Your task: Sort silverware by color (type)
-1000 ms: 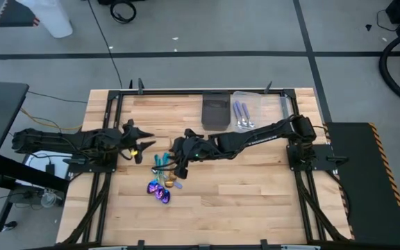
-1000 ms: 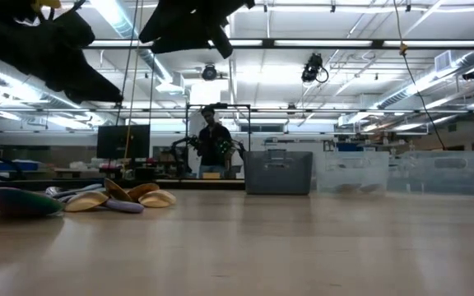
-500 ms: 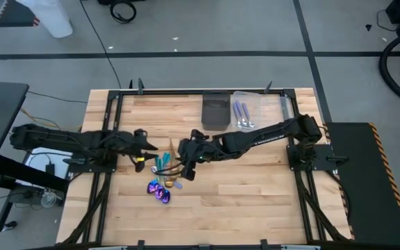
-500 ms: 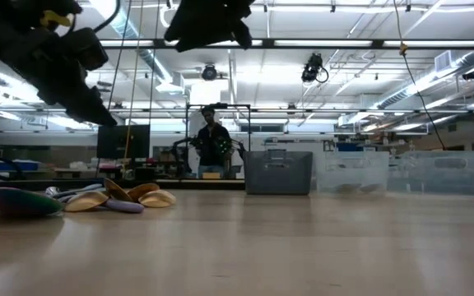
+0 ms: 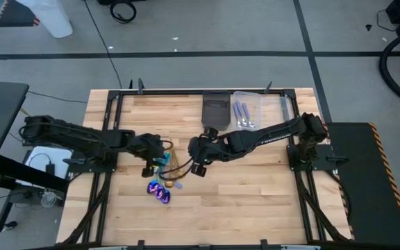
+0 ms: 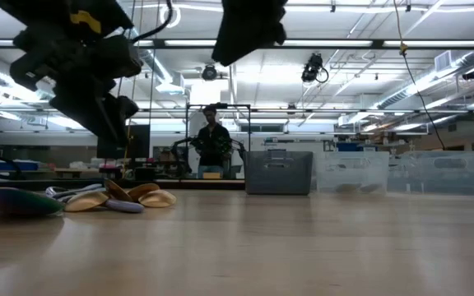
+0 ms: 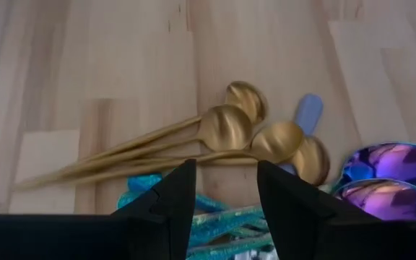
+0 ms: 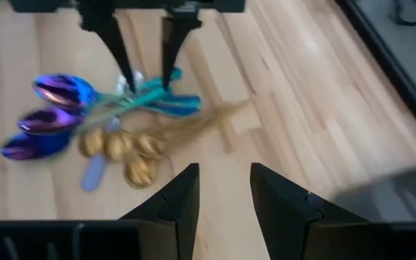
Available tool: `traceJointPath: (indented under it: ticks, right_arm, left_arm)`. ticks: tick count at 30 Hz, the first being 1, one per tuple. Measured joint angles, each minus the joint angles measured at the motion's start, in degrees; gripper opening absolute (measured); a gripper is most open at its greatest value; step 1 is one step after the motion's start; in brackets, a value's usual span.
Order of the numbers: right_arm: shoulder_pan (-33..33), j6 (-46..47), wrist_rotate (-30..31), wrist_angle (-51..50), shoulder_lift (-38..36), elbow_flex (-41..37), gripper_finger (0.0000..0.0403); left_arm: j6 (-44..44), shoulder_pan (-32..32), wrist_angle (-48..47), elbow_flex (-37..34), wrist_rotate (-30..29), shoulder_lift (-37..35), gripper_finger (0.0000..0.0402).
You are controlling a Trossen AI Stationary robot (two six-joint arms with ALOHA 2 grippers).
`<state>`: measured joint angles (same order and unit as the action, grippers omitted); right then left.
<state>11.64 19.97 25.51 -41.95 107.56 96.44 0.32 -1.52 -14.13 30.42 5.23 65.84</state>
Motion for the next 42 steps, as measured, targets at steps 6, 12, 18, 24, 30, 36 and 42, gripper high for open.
traceJointPath:
  ticks: [6,12,18,24,30,36,42]
  right_arm:
    - [2.0,1.3,3.5,-4.7,-0.9,0.0,0.0134]
    - [2.7,1.5,3.5,-9.1,-1.0,0.0,0.0134]
    - [3.4,1.9,3.4,-13.8,-1.5,0.0,0.0134]
    - [4.1,0.8,3.4,-17.2,-2.5,-0.2,0.0134]
    - [4.1,-0.4,3.0,-15.9,-4.8,-3.0,0.0134]
    - [4.4,-1.8,2.7,-11.4,-7.1,-6.1,0.0134]
    - [4.0,-3.4,0.1,-6.5,-9.6,-9.6,0.0134]
  left_arm:
    - [3.3,0.0,-3.5,5.4,0.1,7.9,0.0156]
    - [7.8,0.0,-7.8,10.9,0.1,15.4,0.0155]
    - [13.6,0.0,-10.0,14.0,0.1,19.8,0.0155]
    - [19.9,0.0,-10.4,15.8,0.1,22.8,0.0155]
    - [24.7,0.1,-12.0,17.0,2.5,27.5,0.0155]
    - [25.9,0.2,-12.5,17.4,3.1,28.9,0.0154]
    - [26.1,0.2,-14.4,17.8,2.6,28.8,0.0123]
